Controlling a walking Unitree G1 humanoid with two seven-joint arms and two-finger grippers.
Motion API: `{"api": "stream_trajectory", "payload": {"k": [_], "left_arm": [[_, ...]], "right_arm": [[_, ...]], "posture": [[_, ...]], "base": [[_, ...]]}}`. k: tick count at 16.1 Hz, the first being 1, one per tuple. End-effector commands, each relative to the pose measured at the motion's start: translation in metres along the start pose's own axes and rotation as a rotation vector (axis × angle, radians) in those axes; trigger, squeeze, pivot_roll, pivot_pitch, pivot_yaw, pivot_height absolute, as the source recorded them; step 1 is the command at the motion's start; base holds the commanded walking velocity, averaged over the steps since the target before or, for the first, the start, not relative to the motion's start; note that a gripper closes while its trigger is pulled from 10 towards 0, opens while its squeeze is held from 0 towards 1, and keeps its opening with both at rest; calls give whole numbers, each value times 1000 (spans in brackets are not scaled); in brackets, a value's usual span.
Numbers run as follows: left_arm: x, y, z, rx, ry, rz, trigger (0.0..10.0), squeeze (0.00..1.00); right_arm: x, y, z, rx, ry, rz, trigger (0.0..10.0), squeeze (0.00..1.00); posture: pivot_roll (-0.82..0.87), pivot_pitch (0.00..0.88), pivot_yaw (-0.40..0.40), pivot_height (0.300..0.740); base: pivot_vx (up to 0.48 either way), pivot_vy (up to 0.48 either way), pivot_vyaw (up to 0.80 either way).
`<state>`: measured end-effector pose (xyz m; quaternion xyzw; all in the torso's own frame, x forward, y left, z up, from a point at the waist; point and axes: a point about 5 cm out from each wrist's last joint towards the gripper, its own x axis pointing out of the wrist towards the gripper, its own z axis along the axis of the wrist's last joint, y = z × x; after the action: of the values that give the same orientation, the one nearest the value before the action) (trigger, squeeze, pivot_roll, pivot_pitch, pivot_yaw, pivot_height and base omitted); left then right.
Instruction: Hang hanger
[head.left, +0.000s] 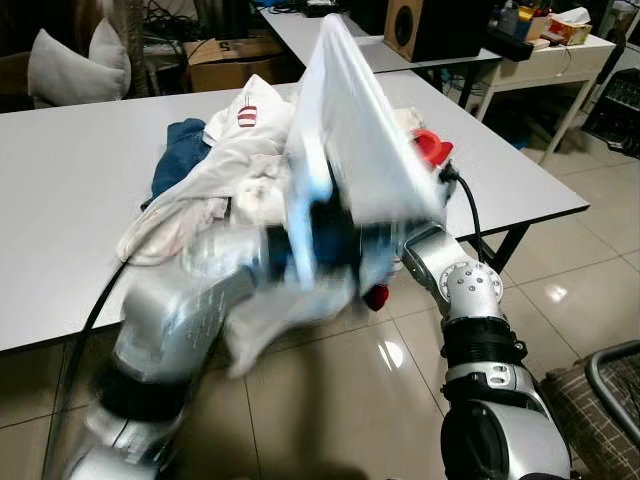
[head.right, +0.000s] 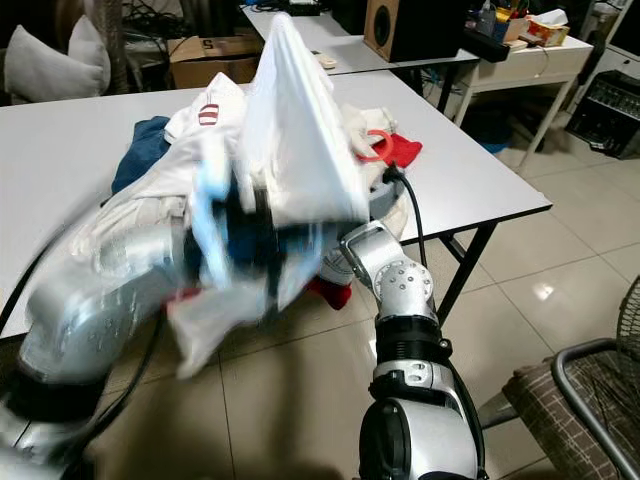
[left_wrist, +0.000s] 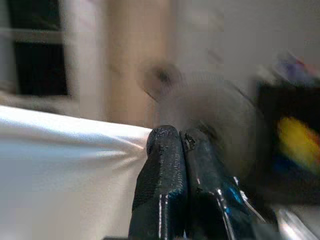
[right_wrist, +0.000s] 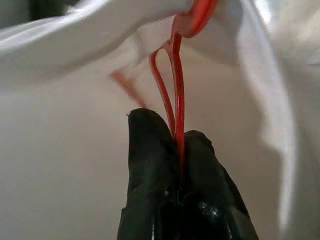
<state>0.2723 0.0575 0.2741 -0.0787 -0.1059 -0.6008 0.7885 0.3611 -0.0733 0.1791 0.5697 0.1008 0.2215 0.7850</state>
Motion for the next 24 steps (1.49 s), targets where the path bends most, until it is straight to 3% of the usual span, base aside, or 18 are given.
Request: {"api": "stream_trajectory", "payload": {"k": [1,2,3,5,8,10,11,12,13,17,18,19,20,22,23,24], "left_arm": [[-2,14,11,33,-34,109,0,0],[-9,31,11,139,41,216,0,0],[-13,36,9,180,89,243,0,0],[-13,37,5,173,95,255,235,0],[-9,47,2,196,109,368,745,0],[-9,55,2,210,122,405,9255,0],[-4,40,0,124,124,285,10000,0],[-2,28,-3,86,155,196,10000,235],[-4,26,-7,79,193,181,10000,1000],[-20,18,-4,71,284,113,10000,1000],[-26,22,-2,89,299,157,10000,1000],[-35,35,4,146,278,278,10000,1000],[-38,40,6,164,267,318,10000,1000],[-67,66,18,254,245,611,10000,1000],[-87,71,18,285,273,716,10000,1000],[-110,72,12,284,313,821,10000,922]], "right_arm": [[1,14,-11,-38,41,48,10000,0],[-13,15,-7,-111,65,74,10000,0],[-21,16,-4,-130,66,80,10000,0],[-35,17,4,-85,24,94,10000,0],[-47,17,8,-115,4,83,10000,0],[-53,13,7,-101,11,55,10000,0],[-54,11,4,-180,38,18,10000,0],[-55,11,1,-184,57,36,10000,0],[-55,12,2,-147,38,46,10000,0],[-58,10,11,-140,3,39,10000,0],[-58,10,14,-185,-15,32,10000,0],[-59,8,16,-218,-7,8,10000,0],[-59,8,16,-222,-4,3,10000,0],[-66,17,19,-248,13,99,10000,0],[-71,26,18,-249,23,169,10000,0],[-76,31,17,-259,34,217,10000,0]], "posture": [[-93,0,-6,740],[-103,0,3,740],[-111,0,7,740],[-121,0,19,740],[-132,0,27,740],[-134,0,30,740],[-133,0,29,740],[-131,0,27,740],[-129,0,24,740],[-115,0,9,740],[-115,0,8,740],[-114,0,8,740],[-114,0,8,740],[-112,0,11,740],[-114,0,13,740],[-104,0,1,740]], "base": [[0,0,0],[0,0,0],[0,0,0],[0,0,0],[0,0,0],[0,0,0],[0,0,0],[0,0,0],[0,0,0],[0,0,0],[0,0,0],[0,0,0],[0,0,0],[0,0,400],[0,0,800],[0,0,800]]}}
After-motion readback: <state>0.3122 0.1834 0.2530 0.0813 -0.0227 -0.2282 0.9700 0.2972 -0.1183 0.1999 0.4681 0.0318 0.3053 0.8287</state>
